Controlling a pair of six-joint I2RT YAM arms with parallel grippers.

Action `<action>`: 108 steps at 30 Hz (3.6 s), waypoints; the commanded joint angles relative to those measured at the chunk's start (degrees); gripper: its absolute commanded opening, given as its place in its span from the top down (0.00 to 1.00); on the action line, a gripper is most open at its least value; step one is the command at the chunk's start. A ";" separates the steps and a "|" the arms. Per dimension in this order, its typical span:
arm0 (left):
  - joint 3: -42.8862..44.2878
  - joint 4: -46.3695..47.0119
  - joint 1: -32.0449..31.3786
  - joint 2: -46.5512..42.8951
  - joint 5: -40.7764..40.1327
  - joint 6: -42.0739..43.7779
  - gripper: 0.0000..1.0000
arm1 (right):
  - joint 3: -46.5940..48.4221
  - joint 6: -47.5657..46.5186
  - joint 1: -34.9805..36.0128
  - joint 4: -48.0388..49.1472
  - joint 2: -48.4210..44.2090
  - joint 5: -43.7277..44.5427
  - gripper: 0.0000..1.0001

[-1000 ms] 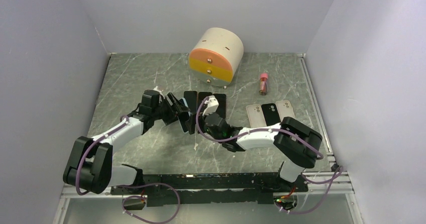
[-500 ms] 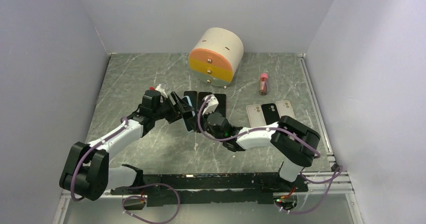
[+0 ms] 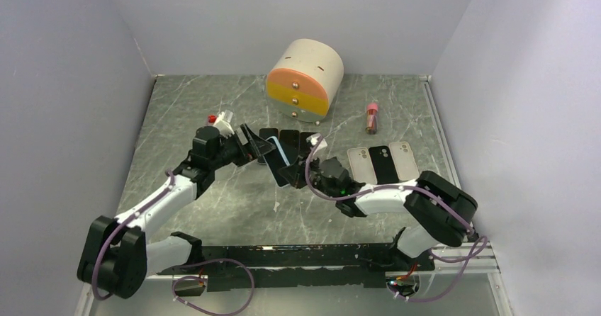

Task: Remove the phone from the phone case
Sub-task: Pick up the phone at the center of the board, then remove the phone case from the phone.

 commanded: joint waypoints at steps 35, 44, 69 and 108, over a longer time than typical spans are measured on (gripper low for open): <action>-10.96 77.71 0.22 10.62 30.85 -12.32 0.57 | -3.18 10.08 -14.10 25.15 -15.09 -41.08 1.00; -11.04 78.53 -2.07 11.41 28.87 -12.25 0.57 | -4.12 11.43 -14.56 28.73 -15.41 -36.97 1.00; -10.58 72.60 -3.21 5.89 22.62 -12.10 0.97 | -3.04 9.92 -14.62 27.32 -10.84 -39.98 0.72; -10.46 64.60 -3.22 -0.56 7.82 -24.20 0.97 | -3.99 0.93 -12.37 35.18 -7.65 -37.75 0.50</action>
